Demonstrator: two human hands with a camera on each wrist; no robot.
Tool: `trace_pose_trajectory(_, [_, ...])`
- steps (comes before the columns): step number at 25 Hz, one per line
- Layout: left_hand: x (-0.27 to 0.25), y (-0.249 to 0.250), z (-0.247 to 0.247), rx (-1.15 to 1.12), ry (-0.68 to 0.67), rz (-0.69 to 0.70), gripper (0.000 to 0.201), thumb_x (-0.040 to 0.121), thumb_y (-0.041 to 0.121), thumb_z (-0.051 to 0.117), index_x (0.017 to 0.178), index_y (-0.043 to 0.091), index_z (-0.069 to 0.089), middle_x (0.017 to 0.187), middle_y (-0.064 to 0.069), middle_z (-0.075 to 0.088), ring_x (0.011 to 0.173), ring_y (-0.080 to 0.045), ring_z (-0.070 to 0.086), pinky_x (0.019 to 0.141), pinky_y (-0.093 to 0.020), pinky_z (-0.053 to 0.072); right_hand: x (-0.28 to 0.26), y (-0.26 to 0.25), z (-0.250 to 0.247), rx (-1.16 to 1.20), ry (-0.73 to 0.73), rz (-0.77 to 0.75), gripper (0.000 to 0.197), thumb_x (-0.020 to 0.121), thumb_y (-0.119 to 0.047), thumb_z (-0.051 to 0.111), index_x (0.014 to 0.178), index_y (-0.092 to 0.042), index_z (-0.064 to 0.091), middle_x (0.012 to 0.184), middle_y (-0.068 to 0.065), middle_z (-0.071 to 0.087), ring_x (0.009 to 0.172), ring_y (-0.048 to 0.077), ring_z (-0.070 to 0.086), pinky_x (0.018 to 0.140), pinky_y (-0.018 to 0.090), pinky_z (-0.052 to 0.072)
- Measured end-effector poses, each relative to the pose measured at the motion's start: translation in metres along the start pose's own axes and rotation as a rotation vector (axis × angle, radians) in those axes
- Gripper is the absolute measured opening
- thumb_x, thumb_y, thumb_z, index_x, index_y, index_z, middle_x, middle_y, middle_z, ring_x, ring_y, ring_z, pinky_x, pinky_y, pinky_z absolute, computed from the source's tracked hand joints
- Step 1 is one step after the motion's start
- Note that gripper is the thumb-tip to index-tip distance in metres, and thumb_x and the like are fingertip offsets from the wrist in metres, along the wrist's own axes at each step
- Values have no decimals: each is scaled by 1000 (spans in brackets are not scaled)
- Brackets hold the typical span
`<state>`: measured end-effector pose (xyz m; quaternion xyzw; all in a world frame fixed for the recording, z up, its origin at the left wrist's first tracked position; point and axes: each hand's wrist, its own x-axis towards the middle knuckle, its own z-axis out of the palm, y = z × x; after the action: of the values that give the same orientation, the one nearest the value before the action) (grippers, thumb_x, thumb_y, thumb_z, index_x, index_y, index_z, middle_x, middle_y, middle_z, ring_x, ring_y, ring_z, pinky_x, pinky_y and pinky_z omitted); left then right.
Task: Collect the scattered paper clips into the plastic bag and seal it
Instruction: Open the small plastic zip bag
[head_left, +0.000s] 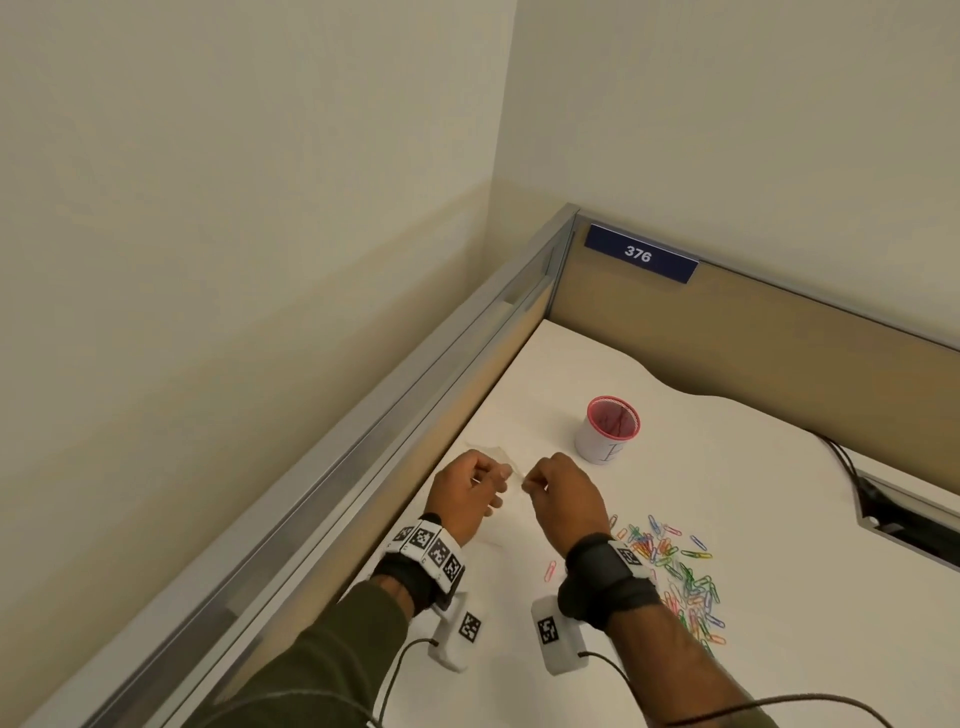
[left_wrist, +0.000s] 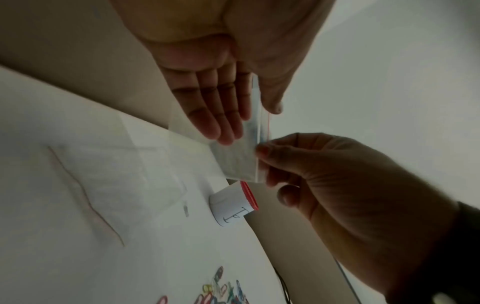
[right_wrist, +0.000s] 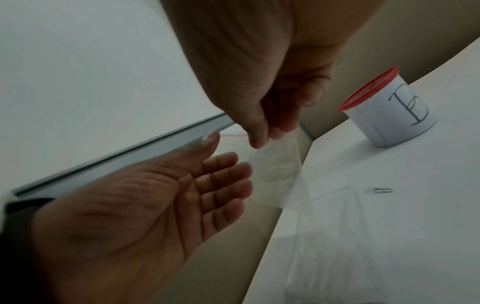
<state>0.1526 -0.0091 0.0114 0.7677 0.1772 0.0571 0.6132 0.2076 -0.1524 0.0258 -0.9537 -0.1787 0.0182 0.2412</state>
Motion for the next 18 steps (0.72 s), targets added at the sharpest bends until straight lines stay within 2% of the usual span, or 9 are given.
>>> trace_pose_trajectory(3, [-5,6,17,-80,0,-10,26,90,40,67,96,15,66,84,-2,76,70,-14,73,60,-21,58,-7,2,-8,-11,-31,-63,11,90,-30,57,82,-23,60,84,-6,54,73,13,53,68,27,51])
trace_pose_trajectory(5, [-9,9,29,-36,16,-12,21,92,33,66,96,13,68,82,-2,76,68,-13,74,61,-23,60,-14,8,-15,-11,-57,-91,10,90,-28,56,83,-22,59,84,-4,55,73,14,53,68,25,49])
trace_pose_trajectory(9, [-20,12,49,-145,6,-67,17,98,16,57,103,9,72,92,-10,76,78,-19,76,71,-34,64,-23,27,-26,95,-113,-106,13,91,-32,56,83,-22,58,81,-3,56,71,14,53,64,20,43])
trace_pose_trajectory(11, [-25,13,56,-193,5,-78,19,98,13,56,107,8,72,97,-12,76,84,-22,76,74,-36,63,-27,34,-31,145,-103,-122,12,91,-32,56,86,-22,57,83,-2,59,72,15,55,66,20,44])
trace_pose_trajectory(14, [-40,17,68,-157,53,-87,15,95,14,61,102,11,74,92,-8,77,81,-19,76,71,-30,63,-38,46,-34,206,-108,-142,15,87,-36,61,94,-23,57,88,-4,62,74,13,56,69,24,49])
trace_pose_trajectory(18, [-51,19,77,-82,116,-77,13,94,20,65,97,15,76,84,-5,77,72,-16,76,69,-29,63,-46,53,-36,242,-104,-136,17,86,-38,63,94,-25,57,88,-5,61,74,11,56,70,24,52])
